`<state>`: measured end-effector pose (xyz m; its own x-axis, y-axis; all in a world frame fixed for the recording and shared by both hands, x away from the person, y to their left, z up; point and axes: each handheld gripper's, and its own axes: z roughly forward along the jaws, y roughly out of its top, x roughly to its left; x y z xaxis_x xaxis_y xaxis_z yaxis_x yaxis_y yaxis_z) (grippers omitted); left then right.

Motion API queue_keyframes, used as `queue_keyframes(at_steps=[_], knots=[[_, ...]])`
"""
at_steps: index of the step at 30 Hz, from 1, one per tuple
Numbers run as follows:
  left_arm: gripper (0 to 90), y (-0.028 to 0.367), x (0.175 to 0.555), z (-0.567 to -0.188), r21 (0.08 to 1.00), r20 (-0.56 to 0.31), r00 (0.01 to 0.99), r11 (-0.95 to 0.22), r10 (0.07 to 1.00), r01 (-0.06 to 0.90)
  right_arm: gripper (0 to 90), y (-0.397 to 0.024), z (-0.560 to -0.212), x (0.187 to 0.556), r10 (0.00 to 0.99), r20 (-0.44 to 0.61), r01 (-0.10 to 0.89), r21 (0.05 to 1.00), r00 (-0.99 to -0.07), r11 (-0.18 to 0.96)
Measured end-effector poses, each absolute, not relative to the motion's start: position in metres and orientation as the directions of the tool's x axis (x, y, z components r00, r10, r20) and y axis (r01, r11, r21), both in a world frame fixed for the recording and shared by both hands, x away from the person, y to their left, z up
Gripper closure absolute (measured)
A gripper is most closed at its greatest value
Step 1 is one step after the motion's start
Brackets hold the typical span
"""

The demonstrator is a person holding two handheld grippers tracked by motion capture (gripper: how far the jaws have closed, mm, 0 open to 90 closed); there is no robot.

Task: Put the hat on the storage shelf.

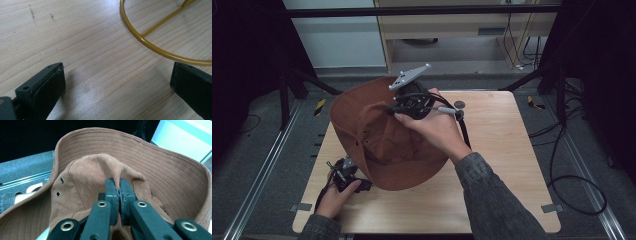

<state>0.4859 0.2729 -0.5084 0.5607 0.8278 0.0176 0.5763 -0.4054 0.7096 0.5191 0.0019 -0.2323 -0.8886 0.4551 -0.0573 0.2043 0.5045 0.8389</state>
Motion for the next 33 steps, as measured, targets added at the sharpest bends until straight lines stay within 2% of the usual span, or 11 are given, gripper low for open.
queue_keyframes(at_steps=[17,33], knots=[[0.0,0.2729,0.4859,-0.5085,0.710,0.018,0.561,-0.406,0.828,0.576,85.9,0.0030,-0.2340,0.5192,0.449,-0.051,0.208,0.837,-0.892,0.507],[0.0,0.2729,0.4859,-0.5085,0.710,0.018,0.561,-0.406,0.828,0.576,80.6,0.0037,-0.2365,0.5194,0.446,-0.042,0.216,0.832,-0.894,0.510]])
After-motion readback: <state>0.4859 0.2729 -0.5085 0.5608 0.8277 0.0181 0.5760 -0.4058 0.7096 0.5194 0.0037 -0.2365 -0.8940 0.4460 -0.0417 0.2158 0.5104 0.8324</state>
